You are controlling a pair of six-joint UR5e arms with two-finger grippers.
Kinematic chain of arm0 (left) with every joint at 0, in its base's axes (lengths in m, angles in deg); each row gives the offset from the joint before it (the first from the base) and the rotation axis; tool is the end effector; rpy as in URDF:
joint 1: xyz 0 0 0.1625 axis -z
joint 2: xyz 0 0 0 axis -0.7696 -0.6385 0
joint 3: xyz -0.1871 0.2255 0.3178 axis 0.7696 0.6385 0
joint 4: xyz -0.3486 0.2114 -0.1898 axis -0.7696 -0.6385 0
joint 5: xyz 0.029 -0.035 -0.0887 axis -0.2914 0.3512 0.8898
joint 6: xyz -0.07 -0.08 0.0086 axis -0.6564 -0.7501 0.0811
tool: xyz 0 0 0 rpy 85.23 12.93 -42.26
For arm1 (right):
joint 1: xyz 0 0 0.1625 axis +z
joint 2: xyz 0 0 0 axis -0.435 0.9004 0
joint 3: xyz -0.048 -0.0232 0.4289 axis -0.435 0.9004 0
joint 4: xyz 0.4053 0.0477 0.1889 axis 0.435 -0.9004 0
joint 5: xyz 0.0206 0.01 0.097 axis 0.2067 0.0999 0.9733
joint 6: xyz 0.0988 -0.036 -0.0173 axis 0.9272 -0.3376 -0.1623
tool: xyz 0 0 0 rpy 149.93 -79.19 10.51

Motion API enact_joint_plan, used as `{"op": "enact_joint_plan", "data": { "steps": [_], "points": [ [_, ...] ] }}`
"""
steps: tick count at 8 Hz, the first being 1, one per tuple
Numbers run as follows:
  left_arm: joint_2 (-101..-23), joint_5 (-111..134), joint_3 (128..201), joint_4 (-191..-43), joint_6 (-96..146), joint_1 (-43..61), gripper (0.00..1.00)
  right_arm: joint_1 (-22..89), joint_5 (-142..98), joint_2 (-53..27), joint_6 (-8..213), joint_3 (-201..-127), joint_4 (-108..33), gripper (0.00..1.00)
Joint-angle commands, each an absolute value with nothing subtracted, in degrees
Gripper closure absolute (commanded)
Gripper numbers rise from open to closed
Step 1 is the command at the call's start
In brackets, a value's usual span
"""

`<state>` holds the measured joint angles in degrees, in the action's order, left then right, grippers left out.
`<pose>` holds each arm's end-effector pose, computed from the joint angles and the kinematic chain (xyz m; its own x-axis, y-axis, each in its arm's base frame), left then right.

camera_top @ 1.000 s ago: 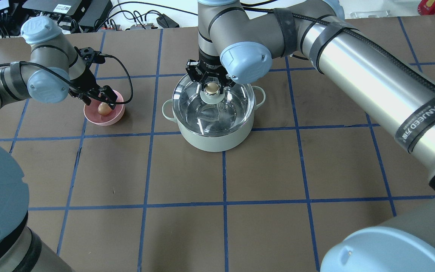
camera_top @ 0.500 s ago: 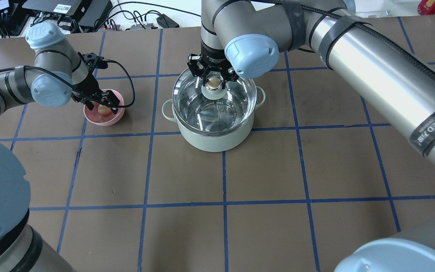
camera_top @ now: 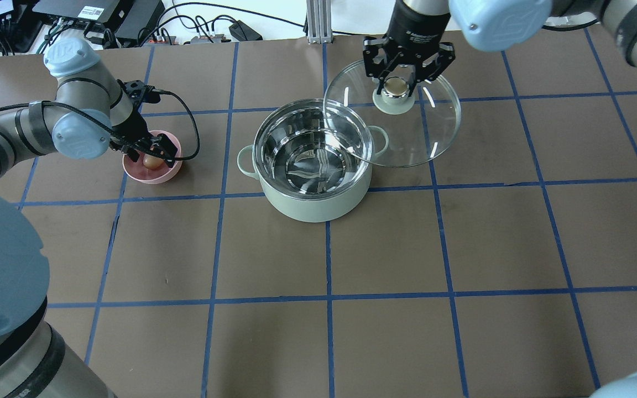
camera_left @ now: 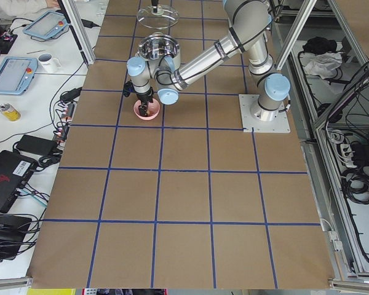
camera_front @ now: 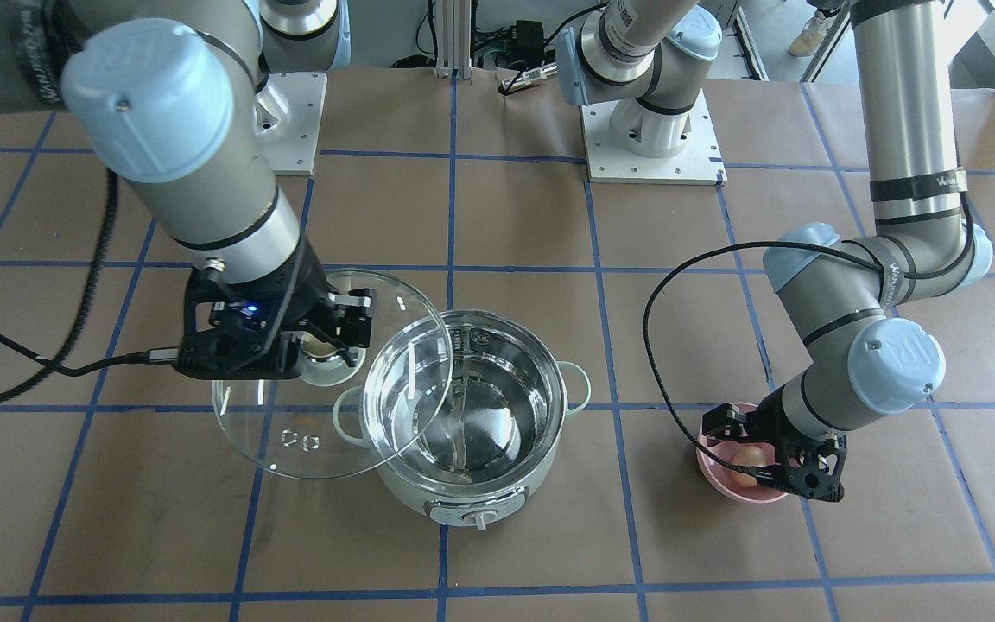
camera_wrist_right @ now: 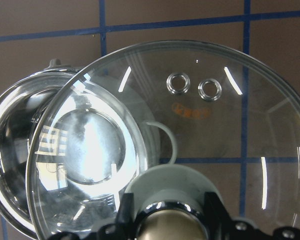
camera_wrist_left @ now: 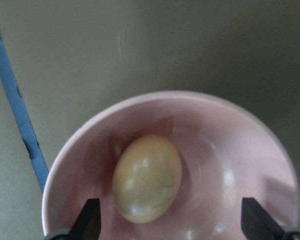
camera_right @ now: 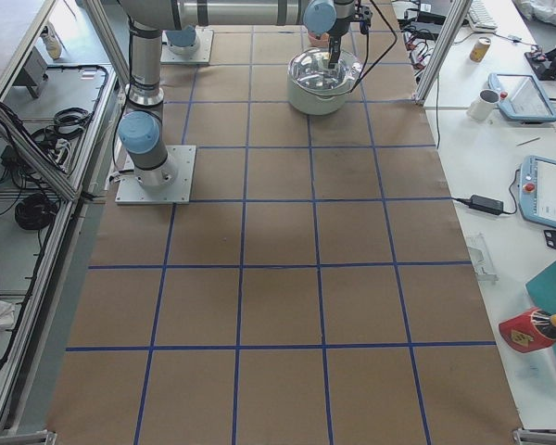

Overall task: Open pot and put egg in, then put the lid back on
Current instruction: 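Lift the lid off with the right gripper while the left gripper descends to the egg, then hold the lid aside with the right gripper and close the left gripper on the egg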

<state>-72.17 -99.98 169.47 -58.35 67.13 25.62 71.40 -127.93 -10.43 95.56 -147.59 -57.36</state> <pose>0.0299 -0.6700 0.1784 -0.9729 0.2296 0.0267 0.2305 0.9722 0.0418 0.2281 -0.6393 0.4428 -0.9910 0.0369 -0.1285 0.0404 0.9989 -0.0245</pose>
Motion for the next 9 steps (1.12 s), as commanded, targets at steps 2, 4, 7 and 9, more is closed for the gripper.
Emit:
{"op": "enact_joint_plan", "data": {
  "steps": [2,4,7,9],
  "points": [
    [-73.26,-99.8,169.52,-56.21,67.09,25.62,0.02,57.75,-130.74,-8.21,78.74,-148.16,-50.82,1.0],
    [-73.44,-100.15,169.69,-56.3,67.0,25.62,0.09,52.11,-133.13,-8.12,71.08,-149.13,-50.2,1.0],
    [-73.88,-100.06,169.69,-56.21,67.18,25.62,0.22,51.21,-133.13,-8.29,70.17,-150.36,-50.9,1.0],
    [-74.41,-100.06,169.61,-56.21,67.18,25.62,0.2,51.21,-133.74,-8.21,69.04,-150.62,-51.16,1.0]
  ]
}}
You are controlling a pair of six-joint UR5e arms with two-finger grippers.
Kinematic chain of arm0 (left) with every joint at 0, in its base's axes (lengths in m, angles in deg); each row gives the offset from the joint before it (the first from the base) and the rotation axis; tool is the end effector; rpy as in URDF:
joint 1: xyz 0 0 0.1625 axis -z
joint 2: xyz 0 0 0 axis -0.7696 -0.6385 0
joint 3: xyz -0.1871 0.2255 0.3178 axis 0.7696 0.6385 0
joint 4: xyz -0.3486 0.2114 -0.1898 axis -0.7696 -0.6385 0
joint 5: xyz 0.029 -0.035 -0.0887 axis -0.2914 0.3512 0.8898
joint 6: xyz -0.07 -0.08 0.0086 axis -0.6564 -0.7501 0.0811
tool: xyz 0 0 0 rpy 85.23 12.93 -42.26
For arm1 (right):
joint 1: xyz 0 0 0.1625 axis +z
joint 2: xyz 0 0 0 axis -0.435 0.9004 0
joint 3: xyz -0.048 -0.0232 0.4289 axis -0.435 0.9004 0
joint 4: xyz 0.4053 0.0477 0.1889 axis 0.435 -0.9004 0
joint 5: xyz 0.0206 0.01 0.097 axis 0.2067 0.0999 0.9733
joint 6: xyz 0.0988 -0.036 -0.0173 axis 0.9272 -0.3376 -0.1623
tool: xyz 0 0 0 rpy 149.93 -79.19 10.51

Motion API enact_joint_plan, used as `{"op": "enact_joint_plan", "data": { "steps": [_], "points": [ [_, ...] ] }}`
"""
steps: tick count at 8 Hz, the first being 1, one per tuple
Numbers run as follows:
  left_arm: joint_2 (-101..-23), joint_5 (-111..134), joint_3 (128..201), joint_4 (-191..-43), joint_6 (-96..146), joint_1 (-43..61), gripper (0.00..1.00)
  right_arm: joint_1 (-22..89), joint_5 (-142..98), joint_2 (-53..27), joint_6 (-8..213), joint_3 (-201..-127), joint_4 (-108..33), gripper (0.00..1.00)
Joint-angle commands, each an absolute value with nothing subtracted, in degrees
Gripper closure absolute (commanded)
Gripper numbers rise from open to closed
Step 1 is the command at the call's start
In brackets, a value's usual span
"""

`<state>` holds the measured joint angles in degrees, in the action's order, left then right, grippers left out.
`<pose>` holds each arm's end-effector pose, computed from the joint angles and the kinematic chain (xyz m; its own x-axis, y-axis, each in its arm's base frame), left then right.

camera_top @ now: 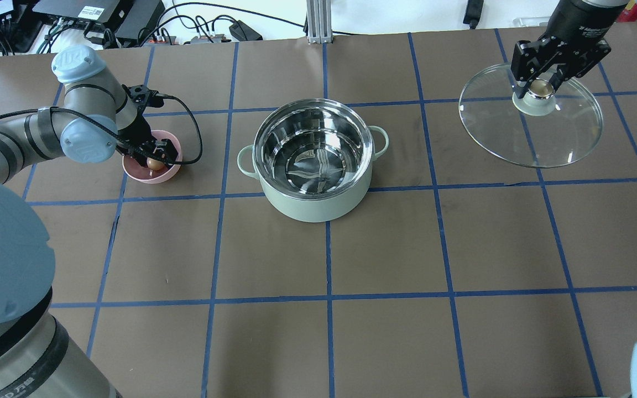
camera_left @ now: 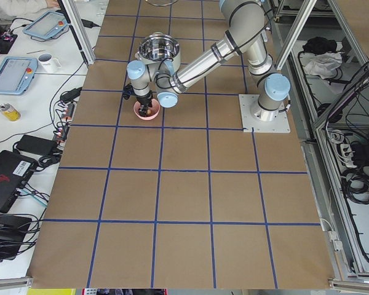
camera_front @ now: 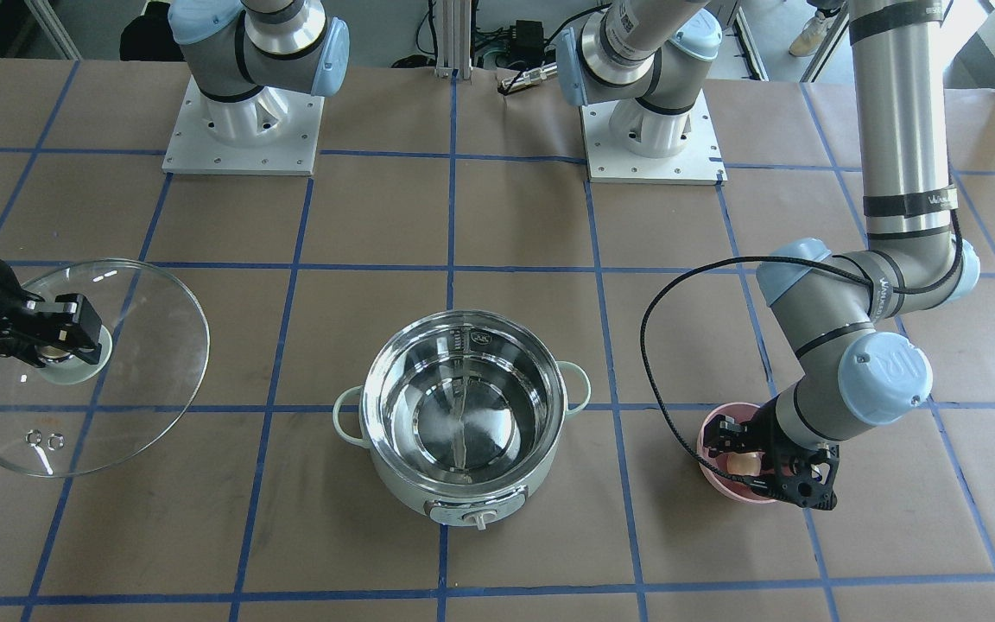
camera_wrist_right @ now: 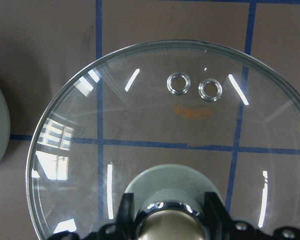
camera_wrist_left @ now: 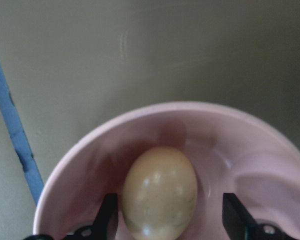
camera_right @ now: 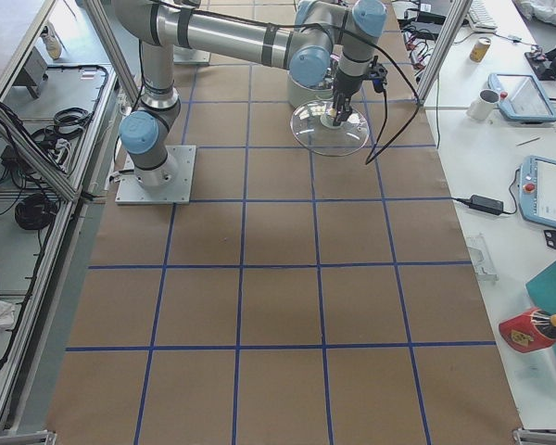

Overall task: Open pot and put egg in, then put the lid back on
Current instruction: 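Hold the lid aside with the right gripper and close the left gripper on the egg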

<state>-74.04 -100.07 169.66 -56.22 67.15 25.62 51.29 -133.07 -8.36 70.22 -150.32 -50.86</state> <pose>0.0308 -0.6730 0.1589 -0.9729 0.2300 0.0248 0.2309 0.9721 0.0415 -0.0084 -0.6485 0.4293 -0.9975 -0.0464 -0.0536 -0.0500 0.9965 0.0673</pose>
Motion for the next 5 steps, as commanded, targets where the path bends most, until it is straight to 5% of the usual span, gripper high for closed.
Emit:
{"op": "enact_joint_plan", "data": {
  "steps": [1,3,4,5],
  "points": [
    [-74.41,-100.06,169.61,-56.21,67.18,25.62,0.19,51.12,-134.19,-8.29,68.51,-150.63,-51.16,1.0],
    [-74.15,-100.15,169.61,-56.21,67.18,25.62,0.26,51.12,-133.93,-8.46,68.33,-150.89,-51.51,1.0],
    [-74.06,-100.24,169.61,-56.21,67.18,25.71,0.48,51.12,-134.01,-8.47,68.24,-151.32,-51.86,1.0],
    [-73.88,-100.24,169.61,-56.21,67.18,25.71,0.57,51.12,-133.93,-8.47,68.24,-151.5,-52.48,1.0]
  ]
}}
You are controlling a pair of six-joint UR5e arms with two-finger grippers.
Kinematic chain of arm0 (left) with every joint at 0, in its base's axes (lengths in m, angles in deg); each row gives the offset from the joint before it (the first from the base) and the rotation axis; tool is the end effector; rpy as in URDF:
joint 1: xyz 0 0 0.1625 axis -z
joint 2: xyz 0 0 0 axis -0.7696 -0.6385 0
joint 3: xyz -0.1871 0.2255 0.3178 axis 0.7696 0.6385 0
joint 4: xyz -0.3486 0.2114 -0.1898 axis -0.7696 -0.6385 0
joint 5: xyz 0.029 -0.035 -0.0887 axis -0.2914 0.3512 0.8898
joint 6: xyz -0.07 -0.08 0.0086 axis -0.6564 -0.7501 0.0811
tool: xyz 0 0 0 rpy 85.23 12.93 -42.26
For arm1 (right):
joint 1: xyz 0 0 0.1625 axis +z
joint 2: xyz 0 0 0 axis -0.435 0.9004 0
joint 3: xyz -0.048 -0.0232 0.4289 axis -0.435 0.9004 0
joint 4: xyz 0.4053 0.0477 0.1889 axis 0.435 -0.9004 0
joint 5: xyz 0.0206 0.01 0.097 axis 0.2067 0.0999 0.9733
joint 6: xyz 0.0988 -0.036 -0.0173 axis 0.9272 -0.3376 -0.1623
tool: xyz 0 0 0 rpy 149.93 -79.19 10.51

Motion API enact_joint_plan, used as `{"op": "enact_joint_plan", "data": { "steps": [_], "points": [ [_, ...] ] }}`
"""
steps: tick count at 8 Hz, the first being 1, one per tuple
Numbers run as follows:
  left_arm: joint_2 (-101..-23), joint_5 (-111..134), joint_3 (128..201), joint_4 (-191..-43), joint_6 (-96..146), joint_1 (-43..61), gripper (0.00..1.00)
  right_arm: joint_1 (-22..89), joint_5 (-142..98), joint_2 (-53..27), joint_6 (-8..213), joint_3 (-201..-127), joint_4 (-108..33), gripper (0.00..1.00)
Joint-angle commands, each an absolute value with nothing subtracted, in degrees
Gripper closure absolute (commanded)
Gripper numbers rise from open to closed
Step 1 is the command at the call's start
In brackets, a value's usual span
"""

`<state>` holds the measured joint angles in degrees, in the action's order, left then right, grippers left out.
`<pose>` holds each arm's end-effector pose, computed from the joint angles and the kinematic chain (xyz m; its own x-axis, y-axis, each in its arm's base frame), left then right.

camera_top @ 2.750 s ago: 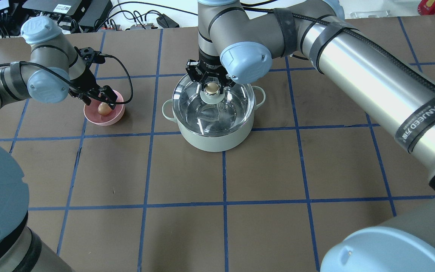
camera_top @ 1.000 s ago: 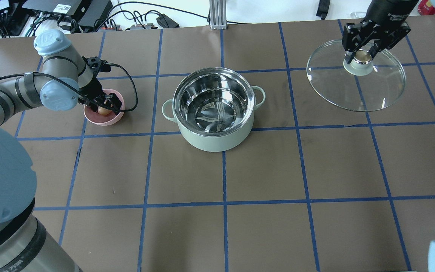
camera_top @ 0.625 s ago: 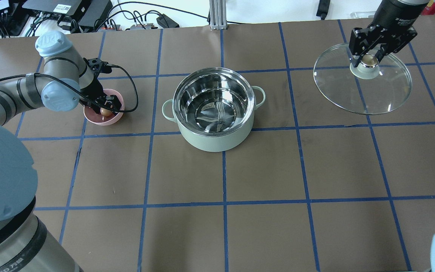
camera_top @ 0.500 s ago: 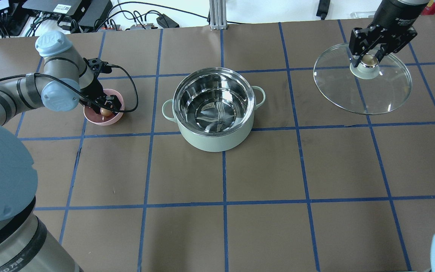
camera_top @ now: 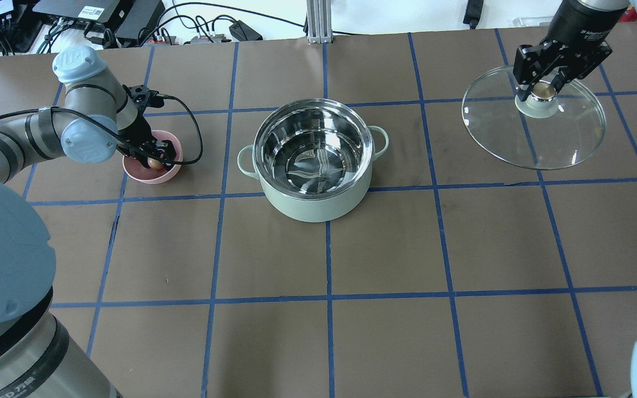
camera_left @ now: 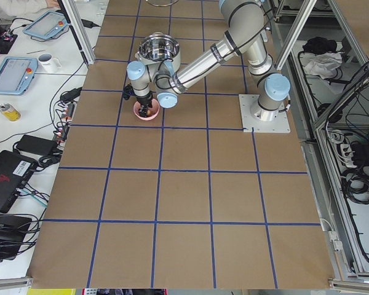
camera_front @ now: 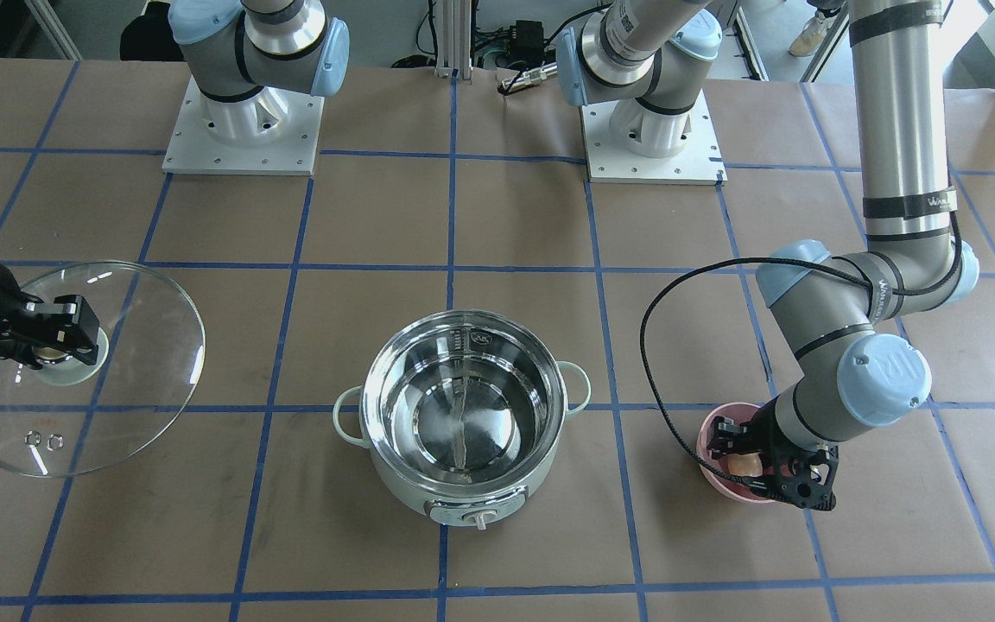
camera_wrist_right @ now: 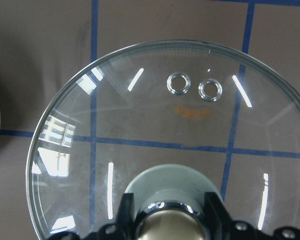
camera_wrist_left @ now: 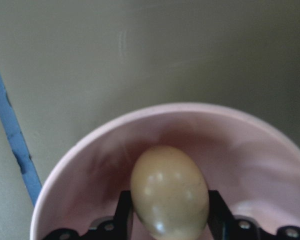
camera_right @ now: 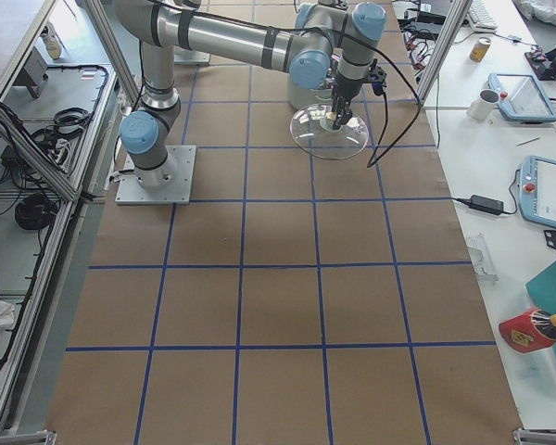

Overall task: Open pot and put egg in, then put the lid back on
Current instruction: 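Hold the lid aside with the right gripper and close the left gripper on the egg, then lift the egg from the pink bowl with the left gripper toward the pot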

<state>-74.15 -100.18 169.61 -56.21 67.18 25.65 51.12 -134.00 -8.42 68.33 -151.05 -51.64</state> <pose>0.0307 -0.6733 0.1581 -0.9727 0.2311 0.0235 0.2319 0.9718 0.0431 -0.0120 -0.6480 0.4232 -0.9962 -0.0774 -0.0404 -0.0801 0.9943 0.0706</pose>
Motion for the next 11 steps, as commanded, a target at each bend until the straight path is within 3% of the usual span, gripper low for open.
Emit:
{"op": "enact_joint_plan", "data": {
  "steps": [1,4,6,9,11],
  "points": [
    [-73.88,-100.24,169.69,-56.21,66.91,25.79,0.65,51.12,-133.84,-8.47,68.33,-151.59,-52.92,1.0],
    [-72.92,-100.24,169.52,-56.21,64.89,25.8,0.89,51.12,-133.66,-8.29,68.24,-151.68,-53.36,1.0],
    [-67.24,-102.33,168.9,-58.3,63.31,27.11,0.99,51.12,-133.75,-8.55,67.89,-151.68,-54.24,1.0],
    [-56.94,-104.46,165.76,-73.92,55.96,31.74,1.0,51.12,-134.02,-9.08,67.1,-151.77,-55.11,1.0],
    [-56.65,-100.88,159.35,-77.65,43.07,40.6,1.0,51.12,-133.58,-9.08,67.18,-151.77,-55.29,1.0]
  ]
}}
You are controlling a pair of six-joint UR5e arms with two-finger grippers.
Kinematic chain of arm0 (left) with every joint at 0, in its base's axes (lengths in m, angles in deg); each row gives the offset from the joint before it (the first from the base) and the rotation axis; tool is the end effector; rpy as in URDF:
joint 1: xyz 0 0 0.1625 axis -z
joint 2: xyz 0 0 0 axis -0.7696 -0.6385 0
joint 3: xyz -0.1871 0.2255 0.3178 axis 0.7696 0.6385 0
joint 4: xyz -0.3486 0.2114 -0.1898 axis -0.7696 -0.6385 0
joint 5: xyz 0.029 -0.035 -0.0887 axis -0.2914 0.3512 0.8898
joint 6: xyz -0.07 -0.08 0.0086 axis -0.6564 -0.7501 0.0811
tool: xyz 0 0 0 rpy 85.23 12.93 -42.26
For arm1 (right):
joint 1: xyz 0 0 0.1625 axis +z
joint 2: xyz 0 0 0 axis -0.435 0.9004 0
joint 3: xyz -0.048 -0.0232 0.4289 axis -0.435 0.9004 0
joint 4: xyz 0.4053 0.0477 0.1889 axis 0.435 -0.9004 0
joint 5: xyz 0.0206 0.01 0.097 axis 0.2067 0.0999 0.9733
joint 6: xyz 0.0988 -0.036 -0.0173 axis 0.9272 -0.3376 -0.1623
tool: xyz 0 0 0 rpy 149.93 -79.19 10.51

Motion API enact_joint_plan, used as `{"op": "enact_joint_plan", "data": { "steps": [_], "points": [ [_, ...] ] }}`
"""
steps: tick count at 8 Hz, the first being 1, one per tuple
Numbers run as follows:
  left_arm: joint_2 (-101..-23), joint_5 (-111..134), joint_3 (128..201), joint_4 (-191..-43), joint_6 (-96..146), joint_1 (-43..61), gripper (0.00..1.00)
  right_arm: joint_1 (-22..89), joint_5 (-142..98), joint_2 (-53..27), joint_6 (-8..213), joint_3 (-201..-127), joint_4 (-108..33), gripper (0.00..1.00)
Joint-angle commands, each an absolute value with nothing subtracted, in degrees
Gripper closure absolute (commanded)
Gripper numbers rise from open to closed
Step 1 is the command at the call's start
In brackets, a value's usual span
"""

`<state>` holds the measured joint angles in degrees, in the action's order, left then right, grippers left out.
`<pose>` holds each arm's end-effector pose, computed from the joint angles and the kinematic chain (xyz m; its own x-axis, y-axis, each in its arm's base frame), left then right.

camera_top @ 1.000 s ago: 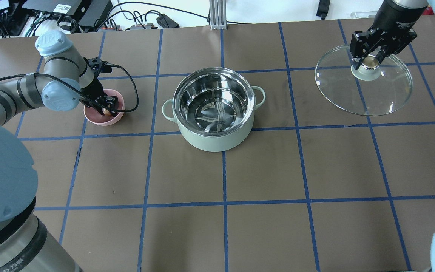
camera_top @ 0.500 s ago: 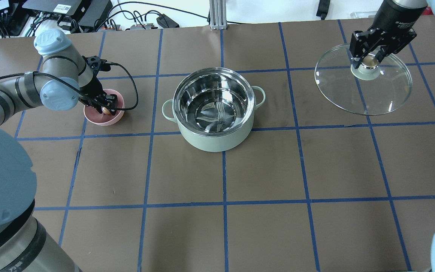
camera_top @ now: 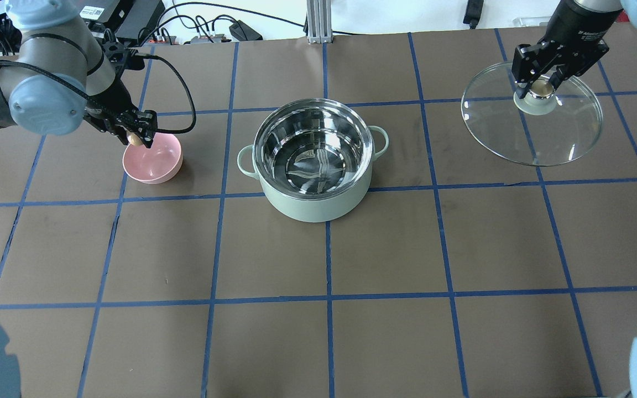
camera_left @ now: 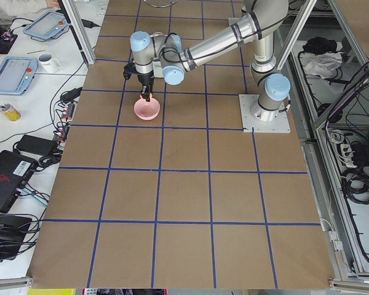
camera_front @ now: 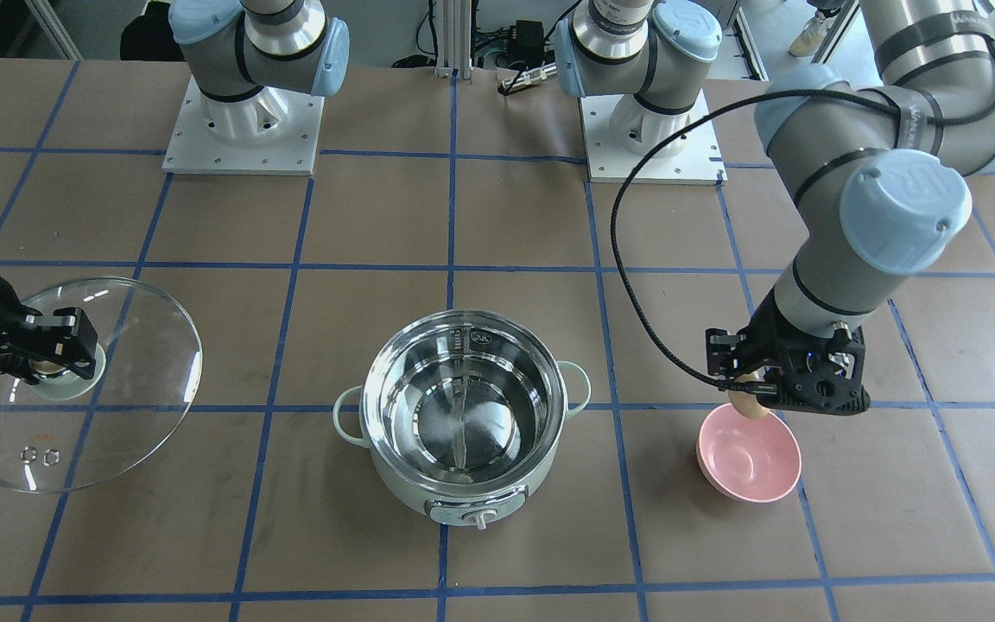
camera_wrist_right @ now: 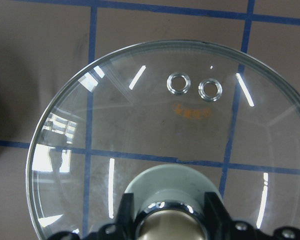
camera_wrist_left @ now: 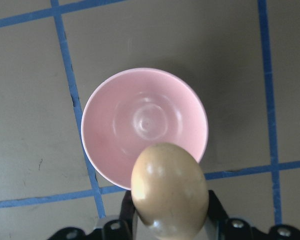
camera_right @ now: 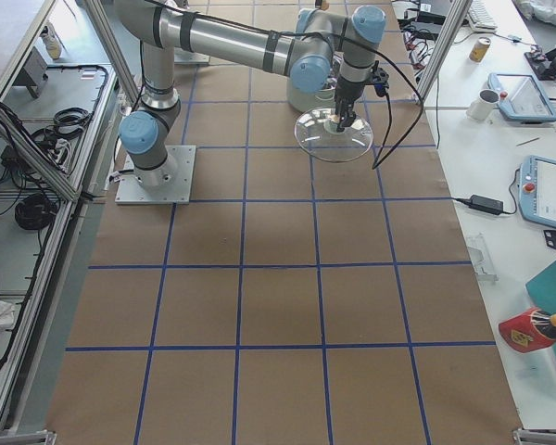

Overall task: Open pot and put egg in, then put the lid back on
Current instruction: 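Lift the egg from the pink bowl with the left gripper toward the pot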

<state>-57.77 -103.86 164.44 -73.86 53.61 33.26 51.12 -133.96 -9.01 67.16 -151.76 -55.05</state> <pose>-0.0557 -0.6374 0.3570 -0.9895 0.1284 -0.0659 0.1289 0.9917 -0.0033 -0.0136 -0.6552 0.4157 -0.9946 -0.0990 -0.0307 -0.1000 0.9944 0.0347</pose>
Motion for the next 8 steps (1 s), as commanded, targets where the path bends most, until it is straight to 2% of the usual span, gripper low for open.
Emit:
{"op": "enact_joint_plan", "data": {
  "steps": [1,3,5,6,8],
  "points": [
    [-56.91,-99.11,158.19,-77.66,37.35,44.3,1.0,51.12,-133.49,-9.08,67.27,-151.77,-55.29,1.0],
    [-58.57,-97.0,158.27,-76.69,30.03,51.86,1.0,51.12,-133.49,-9.08,67.01,-151.77,-55.38,1.0],
    [-65.14,-96.81,158.27,-74.23,25.88,56.19,1.0,51.12,-133.49,-9.08,66.49,-151.86,-55.38,1.0],
    [-69.18,-96.81,158.27,-68.48,26.39,56.9,1.0,51.12,-133.49,-9.08,66.39,-152.12,-55.38,1.0],
    [-71.15,-96.98,158.18,-65.88,28.66,57.17,1.0,51.12,-133.49,-9.08,66.39,-152.65,-56.6,1.0]
  ]
}}
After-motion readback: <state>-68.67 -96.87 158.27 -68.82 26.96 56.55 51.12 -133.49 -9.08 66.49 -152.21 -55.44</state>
